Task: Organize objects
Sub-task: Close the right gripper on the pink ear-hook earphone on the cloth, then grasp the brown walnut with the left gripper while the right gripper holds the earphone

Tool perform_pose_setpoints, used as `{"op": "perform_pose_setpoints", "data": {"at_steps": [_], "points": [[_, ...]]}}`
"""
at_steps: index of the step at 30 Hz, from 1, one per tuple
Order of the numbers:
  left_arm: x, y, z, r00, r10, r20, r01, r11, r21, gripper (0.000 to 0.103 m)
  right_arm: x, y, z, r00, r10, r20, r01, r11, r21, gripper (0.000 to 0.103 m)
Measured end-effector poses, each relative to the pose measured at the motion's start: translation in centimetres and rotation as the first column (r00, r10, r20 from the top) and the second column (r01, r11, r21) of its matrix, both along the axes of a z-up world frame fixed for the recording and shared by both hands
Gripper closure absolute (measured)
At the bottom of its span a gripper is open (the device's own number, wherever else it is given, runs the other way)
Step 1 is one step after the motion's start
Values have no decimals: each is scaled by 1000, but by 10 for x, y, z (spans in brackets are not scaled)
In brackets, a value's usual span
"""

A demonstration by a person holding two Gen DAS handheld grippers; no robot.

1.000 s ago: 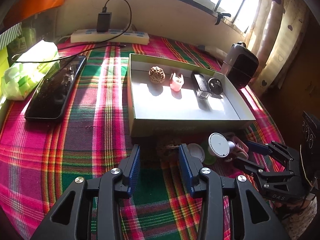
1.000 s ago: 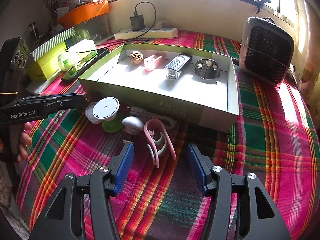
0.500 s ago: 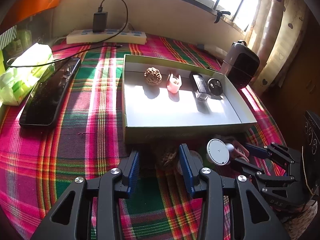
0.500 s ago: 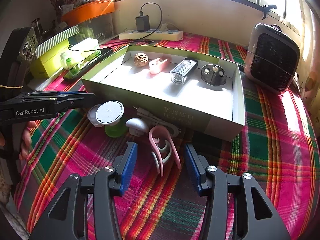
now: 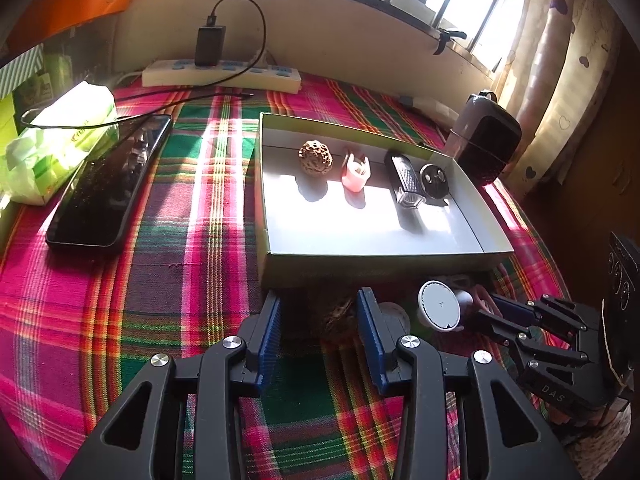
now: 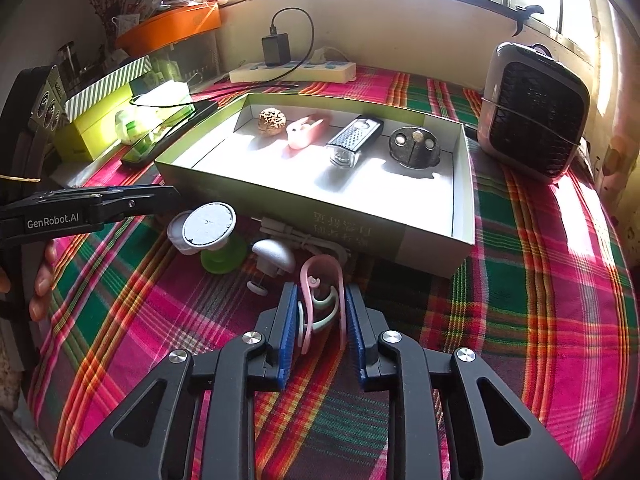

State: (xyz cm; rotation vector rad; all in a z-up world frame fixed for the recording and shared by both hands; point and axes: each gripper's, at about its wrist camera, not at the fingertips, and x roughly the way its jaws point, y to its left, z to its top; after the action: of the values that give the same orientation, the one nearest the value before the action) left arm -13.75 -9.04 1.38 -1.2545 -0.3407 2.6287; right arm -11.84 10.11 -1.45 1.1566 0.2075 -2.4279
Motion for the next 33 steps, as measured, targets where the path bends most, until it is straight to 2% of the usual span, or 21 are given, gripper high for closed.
{"op": "perform_pose_setpoints", "data": {"at_steps": [10, 21, 27, 31, 33], "points": [[1, -2, 0, 1000, -6, 8, 6, 1000, 10, 68, 2, 1, 0, 1000, 0, 3, 0, 1000, -11, 78], [-8, 10, -7, 999, 0, 33, 2, 999, -43, 68, 1, 1, 0, 1000, -10, -1, 10, 1000, 1, 78], [-6, 8, -6, 999, 11, 33, -10, 999, -41, 68, 0, 1, 0, 1000, -13, 0, 13, 1000, 3, 78], [-6, 8, -6, 999, 23, 32, -21, 998, -63, 75, 0, 1, 0, 1000, -16, 0, 16, 1000, 2, 78], [-6, 7, -6, 999, 23, 33, -21, 998, -57, 75, 0, 1, 0, 1000, -19, 1, 19, 1000, 1, 78]]}}
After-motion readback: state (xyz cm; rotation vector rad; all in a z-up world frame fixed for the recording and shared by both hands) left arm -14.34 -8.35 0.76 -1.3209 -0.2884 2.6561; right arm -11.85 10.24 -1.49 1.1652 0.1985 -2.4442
